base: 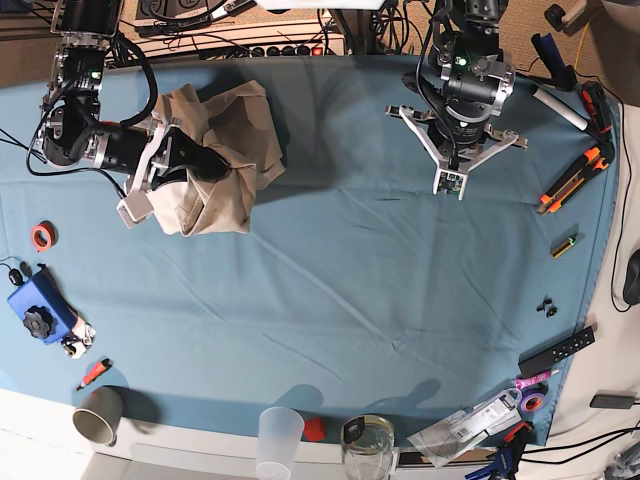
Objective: Fold the T-shirt properly
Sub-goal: 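Grasp the shirt bundle with the right gripper and lift it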
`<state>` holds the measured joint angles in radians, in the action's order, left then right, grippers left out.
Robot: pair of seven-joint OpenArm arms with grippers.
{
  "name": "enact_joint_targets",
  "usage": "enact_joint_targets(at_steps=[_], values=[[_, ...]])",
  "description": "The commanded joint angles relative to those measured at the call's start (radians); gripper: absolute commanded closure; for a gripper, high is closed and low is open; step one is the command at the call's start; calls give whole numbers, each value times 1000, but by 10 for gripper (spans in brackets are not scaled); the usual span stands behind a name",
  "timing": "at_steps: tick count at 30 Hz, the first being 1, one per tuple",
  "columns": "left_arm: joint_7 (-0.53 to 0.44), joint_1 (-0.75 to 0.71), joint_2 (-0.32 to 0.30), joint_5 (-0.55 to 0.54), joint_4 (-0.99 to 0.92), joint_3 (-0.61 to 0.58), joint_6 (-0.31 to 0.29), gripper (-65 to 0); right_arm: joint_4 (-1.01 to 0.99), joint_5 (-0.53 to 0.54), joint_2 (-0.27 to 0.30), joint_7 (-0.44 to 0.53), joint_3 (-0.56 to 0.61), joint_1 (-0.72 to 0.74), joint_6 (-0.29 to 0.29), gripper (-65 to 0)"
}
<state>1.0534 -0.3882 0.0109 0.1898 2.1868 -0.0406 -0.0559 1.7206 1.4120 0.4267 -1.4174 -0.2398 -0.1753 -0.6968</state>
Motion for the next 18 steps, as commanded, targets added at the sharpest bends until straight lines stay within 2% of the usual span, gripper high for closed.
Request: enact_joint_targets(at_steps=[1, 3, 12, 18], values=[[-23, 0, 3, 3, 20, -1, 3, 0, 17, 37, 14, 21, -5, 12, -1, -123], [-23, 0, 3, -4, 20, -1, 3, 0, 17, 71, 17, 21, -5, 12, -1, -147], [-26, -3, 3, -49, 20, -1, 3, 0, 183, 71, 17, 21, -6, 28, -1, -146], [-26, -17, 3, -49, 20, -1, 4, 0, 192, 71, 17, 21, -6, 29, -1, -146]])
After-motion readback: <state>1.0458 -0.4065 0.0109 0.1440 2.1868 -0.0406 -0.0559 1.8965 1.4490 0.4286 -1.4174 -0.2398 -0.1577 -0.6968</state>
